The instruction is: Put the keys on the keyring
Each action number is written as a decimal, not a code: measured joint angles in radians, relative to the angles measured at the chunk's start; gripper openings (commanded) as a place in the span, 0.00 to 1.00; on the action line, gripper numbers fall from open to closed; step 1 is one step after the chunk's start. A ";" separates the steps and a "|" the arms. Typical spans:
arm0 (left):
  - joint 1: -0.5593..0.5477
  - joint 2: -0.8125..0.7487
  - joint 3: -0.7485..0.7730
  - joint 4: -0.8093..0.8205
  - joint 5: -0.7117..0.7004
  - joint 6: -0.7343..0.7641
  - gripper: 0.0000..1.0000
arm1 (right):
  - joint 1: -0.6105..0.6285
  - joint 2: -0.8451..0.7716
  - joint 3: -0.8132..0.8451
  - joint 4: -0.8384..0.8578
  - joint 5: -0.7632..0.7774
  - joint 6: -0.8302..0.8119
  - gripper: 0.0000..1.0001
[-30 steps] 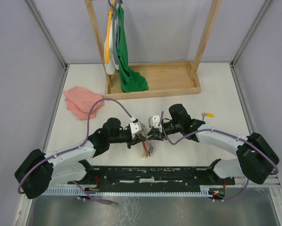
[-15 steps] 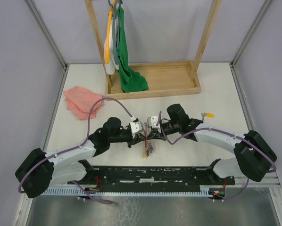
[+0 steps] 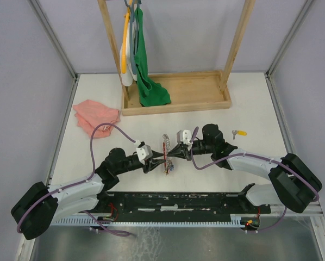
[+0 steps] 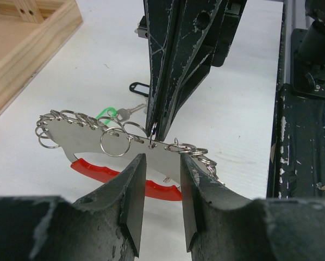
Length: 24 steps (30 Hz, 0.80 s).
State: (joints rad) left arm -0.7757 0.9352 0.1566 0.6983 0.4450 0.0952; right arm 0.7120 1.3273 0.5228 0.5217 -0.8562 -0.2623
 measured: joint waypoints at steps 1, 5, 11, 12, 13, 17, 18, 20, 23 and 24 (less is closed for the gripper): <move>0.006 -0.005 -0.015 0.031 -0.002 -0.008 0.40 | -0.001 0.000 -0.007 0.035 0.000 0.017 0.01; 0.028 -0.016 -0.053 0.132 -0.005 -0.037 0.40 | -0.003 0.000 -0.033 0.142 -0.001 0.067 0.01; 0.039 -0.005 -0.068 0.269 0.004 -0.069 0.36 | -0.007 0.000 -0.055 0.258 -0.005 0.130 0.01; 0.041 -0.001 -0.068 0.280 0.005 -0.071 0.35 | -0.007 0.001 -0.056 0.279 -0.005 0.140 0.01; 0.043 0.008 -0.068 0.299 0.009 -0.076 0.35 | -0.007 0.001 -0.058 0.296 -0.006 0.150 0.01; 0.053 0.031 -0.068 0.334 0.029 -0.087 0.32 | -0.007 0.003 -0.063 0.354 -0.014 0.180 0.01; 0.055 0.034 -0.068 0.340 0.032 -0.088 0.32 | -0.007 0.005 -0.063 0.362 -0.018 0.185 0.01; 0.060 0.039 -0.068 0.350 0.037 -0.088 0.30 | -0.007 0.008 -0.064 0.376 -0.023 0.193 0.01; 0.066 0.040 -0.068 0.360 0.053 -0.089 0.28 | -0.007 0.009 -0.064 0.391 -0.031 0.201 0.01; 0.068 0.041 -0.068 0.363 0.056 -0.090 0.27 | -0.007 0.009 -0.064 0.394 -0.034 0.203 0.01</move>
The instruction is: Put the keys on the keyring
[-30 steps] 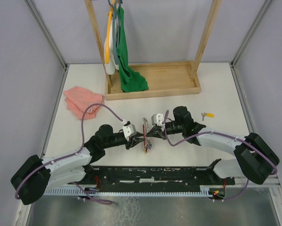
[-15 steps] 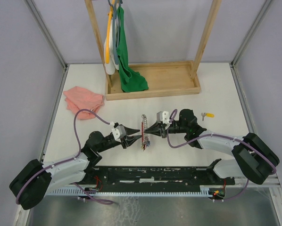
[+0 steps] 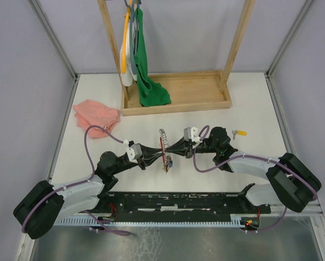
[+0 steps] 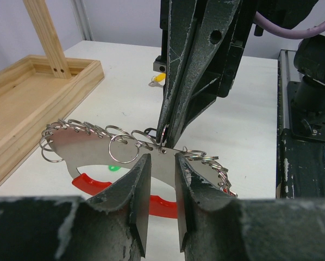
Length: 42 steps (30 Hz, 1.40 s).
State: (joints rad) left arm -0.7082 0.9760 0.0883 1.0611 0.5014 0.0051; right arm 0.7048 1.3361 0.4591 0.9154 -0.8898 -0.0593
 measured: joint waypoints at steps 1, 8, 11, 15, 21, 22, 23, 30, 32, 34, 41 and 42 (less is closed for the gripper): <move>0.000 0.002 0.000 0.005 0.005 0.000 0.26 | 0.000 0.000 0.000 0.003 -0.002 0.003 0.01; 0.006 0.034 0.000 0.037 0.033 -0.033 0.23 | 0.000 0.000 -0.002 0.008 -0.018 0.011 0.01; 0.007 0.037 0.000 0.046 0.034 -0.045 0.23 | 0.000 0.000 -0.002 0.009 -0.027 0.011 0.01; 0.017 0.035 0.000 0.054 0.037 -0.061 0.23 | 0.000 0.000 -0.002 0.010 -0.034 0.012 0.01; 0.028 0.024 0.000 0.058 0.060 -0.076 0.22 | 0.000 0.000 -0.002 0.011 -0.043 0.014 0.01; 0.028 0.025 0.000 0.059 0.065 -0.079 0.22 | 0.000 0.000 -0.002 0.011 -0.046 0.014 0.01; 0.028 0.026 0.000 0.060 0.072 -0.080 0.21 | 0.000 0.000 -0.002 0.012 -0.049 0.014 0.01; 0.029 0.068 0.006 0.072 0.117 -0.086 0.19 | 0.000 0.000 -0.002 0.012 -0.057 0.022 0.01; 0.030 0.079 0.012 0.074 0.132 -0.088 0.17 | 0.000 0.000 -0.002 0.012 -0.062 0.027 0.01; 0.030 0.084 0.016 0.075 0.141 -0.091 0.14 | 0.000 0.000 -0.002 0.012 -0.065 0.029 0.01; 0.034 0.084 0.031 0.046 0.161 -0.091 0.04 | -0.002 -0.008 -0.002 -0.027 -0.079 -0.001 0.01; 0.034 0.084 0.032 0.040 0.163 -0.091 0.03 | -0.002 -0.009 -0.001 -0.037 -0.079 -0.007 0.01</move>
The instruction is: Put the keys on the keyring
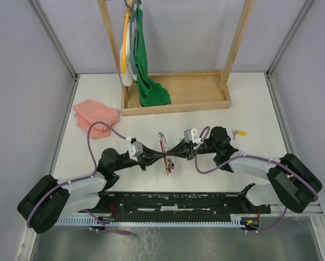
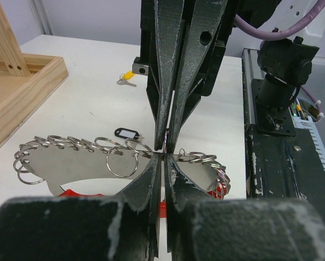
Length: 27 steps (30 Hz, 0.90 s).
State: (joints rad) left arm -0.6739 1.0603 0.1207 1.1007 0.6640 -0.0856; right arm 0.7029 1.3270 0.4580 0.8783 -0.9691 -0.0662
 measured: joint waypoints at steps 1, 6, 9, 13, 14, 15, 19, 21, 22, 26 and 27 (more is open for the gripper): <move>0.000 0.000 0.000 -0.006 0.001 0.000 0.03 | 0.000 0.000 0.000 -0.009 -0.001 -0.005 0.01; 0.000 -0.010 0.017 -0.081 0.018 0.003 0.03 | -0.001 -0.006 0.015 -0.089 -0.010 -0.039 0.09; 0.000 -0.043 0.068 -0.242 0.023 0.031 0.03 | -0.001 -0.037 0.036 -0.216 0.003 -0.103 0.20; -0.001 -0.083 0.129 -0.396 0.018 0.078 0.03 | -0.002 -0.093 0.082 -0.428 0.044 -0.220 0.33; -0.001 -0.087 0.136 -0.421 0.015 0.089 0.03 | -0.002 -0.103 0.093 -0.478 0.061 -0.251 0.35; -0.001 -0.088 0.146 -0.452 0.010 0.105 0.03 | -0.002 -0.113 0.102 -0.529 0.078 -0.282 0.36; -0.004 -0.076 0.185 -0.571 -0.014 0.147 0.03 | -0.002 -0.119 0.130 -0.676 0.122 -0.367 0.39; -0.012 -0.054 0.207 -0.617 -0.027 0.162 0.03 | -0.002 -0.116 0.139 -0.718 0.137 -0.392 0.40; -0.018 -0.042 0.219 -0.642 -0.034 0.172 0.03 | -0.002 -0.113 0.143 -0.736 0.143 -0.404 0.40; -0.048 -0.007 0.255 -0.737 -0.070 0.216 0.03 | -0.002 -0.092 0.153 -0.771 0.159 -0.432 0.40; -0.055 -0.001 0.262 -0.758 -0.080 0.224 0.03 | -0.002 -0.086 0.155 -0.774 0.159 -0.435 0.40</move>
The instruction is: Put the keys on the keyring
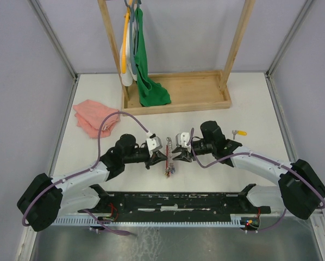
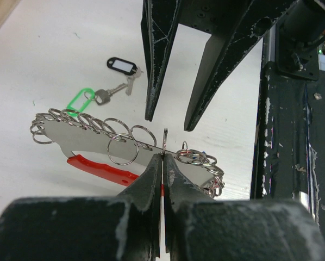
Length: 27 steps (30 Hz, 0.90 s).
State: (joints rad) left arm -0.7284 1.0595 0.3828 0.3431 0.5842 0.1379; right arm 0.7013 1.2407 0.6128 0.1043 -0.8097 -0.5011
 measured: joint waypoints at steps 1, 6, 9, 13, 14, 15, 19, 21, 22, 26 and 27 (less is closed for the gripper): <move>-0.005 0.006 0.005 -0.015 -0.007 0.007 0.03 | 0.000 0.008 0.003 -0.003 0.000 -0.002 0.40; -0.022 0.027 0.026 -0.070 -0.029 0.025 0.03 | 0.000 0.053 0.008 0.008 -0.002 0.000 0.39; -0.027 0.032 0.031 -0.084 -0.034 0.035 0.03 | 0.002 0.074 0.008 0.014 -0.004 0.003 0.39; -0.031 0.034 0.032 -0.095 -0.035 0.041 0.03 | 0.005 0.089 0.008 0.017 -0.007 0.008 0.36; -0.032 0.034 0.033 -0.100 -0.035 0.045 0.03 | 0.006 0.093 0.009 0.019 -0.010 0.010 0.35; -0.034 0.035 0.034 -0.104 -0.036 0.050 0.03 | 0.006 0.097 0.011 0.022 -0.013 0.011 0.34; -0.037 0.044 0.040 -0.112 -0.037 0.052 0.03 | 0.010 0.113 0.021 0.032 -0.021 0.018 0.32; -0.037 0.045 0.043 -0.117 -0.040 0.052 0.03 | 0.012 0.120 0.026 0.038 -0.026 0.024 0.31; -0.038 0.045 0.045 -0.118 -0.042 0.052 0.03 | 0.012 0.122 0.029 0.039 -0.028 0.025 0.30; -0.038 0.045 0.045 -0.120 -0.048 0.052 0.03 | 0.019 0.136 0.038 0.042 -0.031 0.028 0.24; -0.038 0.045 0.045 -0.121 -0.051 0.053 0.03 | 0.019 0.138 0.038 0.045 -0.032 0.029 0.20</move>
State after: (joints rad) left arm -0.7662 1.1046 0.4274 0.2226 0.5331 0.1905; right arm 0.7204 1.3788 0.6510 0.1490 -0.8417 -0.4725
